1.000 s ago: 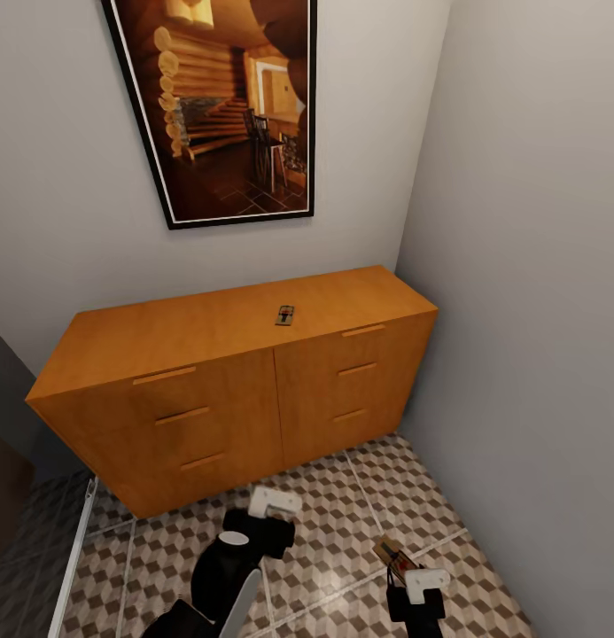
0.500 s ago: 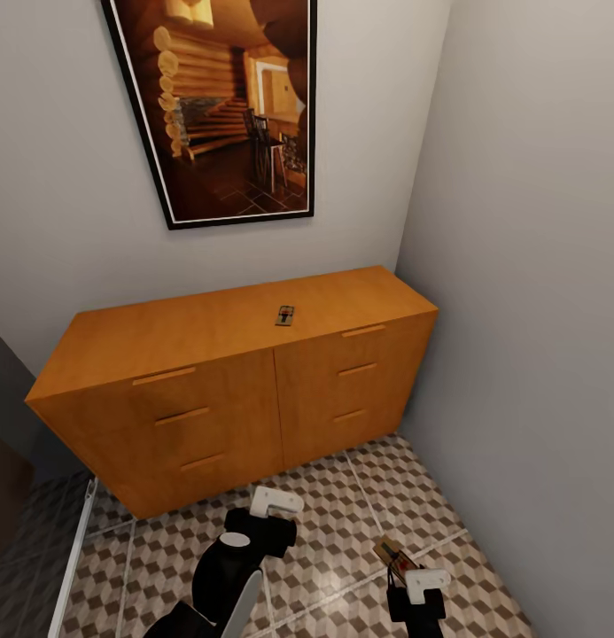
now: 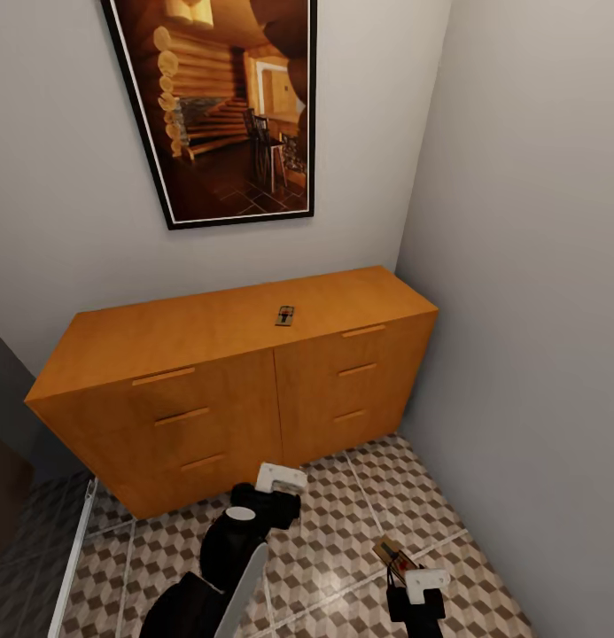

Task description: Take the four mousetraps from the cabinet in the bathroom and place them on the bathroom floor. Make sure all four end up on the same floor surface, and ensure that at least two of them are either under or directly next to the same bathroom sink.

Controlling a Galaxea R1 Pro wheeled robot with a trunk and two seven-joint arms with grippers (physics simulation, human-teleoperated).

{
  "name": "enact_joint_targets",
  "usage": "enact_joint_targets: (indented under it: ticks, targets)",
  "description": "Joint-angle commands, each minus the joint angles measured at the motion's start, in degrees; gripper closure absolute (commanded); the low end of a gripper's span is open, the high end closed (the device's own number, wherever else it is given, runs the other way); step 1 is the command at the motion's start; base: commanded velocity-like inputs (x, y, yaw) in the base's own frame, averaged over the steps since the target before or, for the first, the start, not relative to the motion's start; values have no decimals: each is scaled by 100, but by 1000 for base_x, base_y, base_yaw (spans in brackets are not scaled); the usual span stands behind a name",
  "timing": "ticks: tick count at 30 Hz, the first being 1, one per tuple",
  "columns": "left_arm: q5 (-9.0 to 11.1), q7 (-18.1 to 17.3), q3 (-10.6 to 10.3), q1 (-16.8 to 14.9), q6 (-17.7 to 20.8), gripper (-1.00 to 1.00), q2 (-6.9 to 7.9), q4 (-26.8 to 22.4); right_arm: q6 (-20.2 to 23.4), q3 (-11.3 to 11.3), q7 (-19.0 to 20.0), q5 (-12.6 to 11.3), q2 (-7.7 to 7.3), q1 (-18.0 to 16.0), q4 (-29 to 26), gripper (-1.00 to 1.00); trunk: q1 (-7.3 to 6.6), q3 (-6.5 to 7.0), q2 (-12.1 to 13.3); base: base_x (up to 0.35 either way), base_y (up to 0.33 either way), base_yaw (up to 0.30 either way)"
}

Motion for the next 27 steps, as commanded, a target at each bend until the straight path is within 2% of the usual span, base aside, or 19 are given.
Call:
enact_joint_targets:
  ticks: [1, 6, 11, 18, 19, 21, 24, 27]
  targets:
    - [69, 58, -5, -101, 57, -100, 0, -3, 2, 44, -59, 29, 1, -4, 6, 100, 0, -6, -3, 0, 0, 0]
    - [69, 69, -5, -496, 246, -100, -1, 9, 2, 43, -59, 29, 2, -4, 6, 100, 0, -6, -3, 0, 0, 0]
    - [80, 76, -5, -1152, 354, -100, 1, 171, 2, 44, -59, 29, 2, -4, 6, 100, 0, -6, -3, 0, 0, 0]
    - [105, 82, 2, -2388, 417, -100, -1, 1023, 2, 45, -59, 29, 2, -4, 6, 100, 0, -6, -3, 0, 0, 0]
    - [119, 74, 3, -2745, 427, -100, -1, 1268, 2, 45, -59, 29, 2, -4, 6, 100, 0, -6, -3, 0, 0, 0]
    - [133, 64, 3, -3071, 431, -100, -12, 1447, 2, 45, -58, 29, 2, -4, 6, 100, 0, -6, -3, 0, 0, 0]
    - [140, 60, 8, -3382, 435, -100, -21, 1609, 2, 45, -54, 29, 2, -4, 6, 100, 0, -6, -3, 0, 0, 0]
    - [163, 51, 20, -3927, 441, -100, -26, 1960, 2, 45, -51, 29, 2, -4, 6, 100, 0, -6, -3, 0, 0, 0]
